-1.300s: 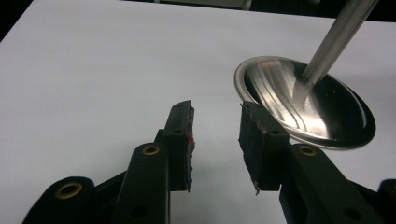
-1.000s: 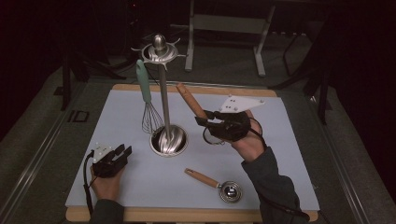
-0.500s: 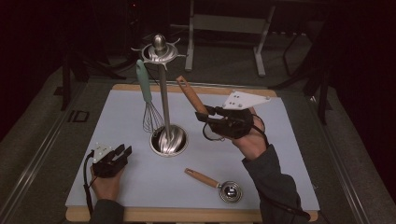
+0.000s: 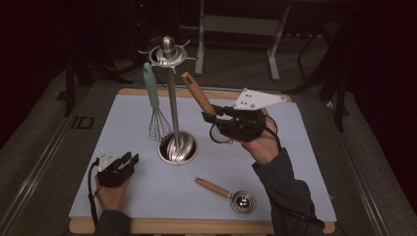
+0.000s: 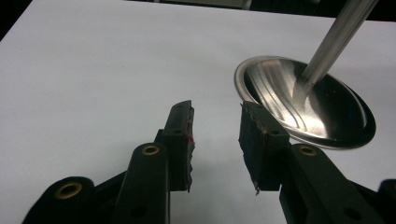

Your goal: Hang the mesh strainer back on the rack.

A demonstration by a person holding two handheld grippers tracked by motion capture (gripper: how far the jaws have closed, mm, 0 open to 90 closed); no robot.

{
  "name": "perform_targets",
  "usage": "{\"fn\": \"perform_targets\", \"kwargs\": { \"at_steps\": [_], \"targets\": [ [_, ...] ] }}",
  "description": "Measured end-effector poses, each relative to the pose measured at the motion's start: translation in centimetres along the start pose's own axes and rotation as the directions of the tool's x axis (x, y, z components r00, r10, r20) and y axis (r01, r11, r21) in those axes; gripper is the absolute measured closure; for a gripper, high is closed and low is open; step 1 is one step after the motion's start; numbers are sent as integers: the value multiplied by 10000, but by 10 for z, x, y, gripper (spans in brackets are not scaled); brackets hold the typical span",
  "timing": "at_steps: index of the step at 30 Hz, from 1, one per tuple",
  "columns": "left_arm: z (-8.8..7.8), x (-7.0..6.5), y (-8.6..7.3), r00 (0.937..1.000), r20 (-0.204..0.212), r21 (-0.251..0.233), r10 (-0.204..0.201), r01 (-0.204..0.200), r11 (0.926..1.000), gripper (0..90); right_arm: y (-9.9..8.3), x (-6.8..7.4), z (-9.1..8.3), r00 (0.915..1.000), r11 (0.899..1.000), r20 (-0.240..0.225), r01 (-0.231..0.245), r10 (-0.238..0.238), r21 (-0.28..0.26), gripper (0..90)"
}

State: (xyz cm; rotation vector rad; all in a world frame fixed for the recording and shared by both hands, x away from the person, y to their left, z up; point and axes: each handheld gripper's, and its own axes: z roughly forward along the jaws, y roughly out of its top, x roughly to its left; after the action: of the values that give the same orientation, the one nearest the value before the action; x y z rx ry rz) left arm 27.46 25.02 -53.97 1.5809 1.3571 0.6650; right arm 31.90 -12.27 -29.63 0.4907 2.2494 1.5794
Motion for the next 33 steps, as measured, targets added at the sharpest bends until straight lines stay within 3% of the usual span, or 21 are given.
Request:
{"fn": "perform_targets", "kwargs": {
  "at_steps": [16, 26, 33],
  "targets": [
    [0, 0, 0, 10000, 18, 6, -19, 19, 10000, 648, 15, 7, 11, 9998, 9997, -143, 101, -104, -202, 712],
    [0, 1, 0, 10000, 26, 22, -19, 19, 10000, 646, 15, 7, 24, 9998, 9998, -16, 175, -176, -106, 712],
    [0, 0, 0, 10000, 21, 27, -23, 23, 10000, 646, 13, 2, 31, 10000, 10000, 70, -21, 21, -33, 712]
  ]
}}
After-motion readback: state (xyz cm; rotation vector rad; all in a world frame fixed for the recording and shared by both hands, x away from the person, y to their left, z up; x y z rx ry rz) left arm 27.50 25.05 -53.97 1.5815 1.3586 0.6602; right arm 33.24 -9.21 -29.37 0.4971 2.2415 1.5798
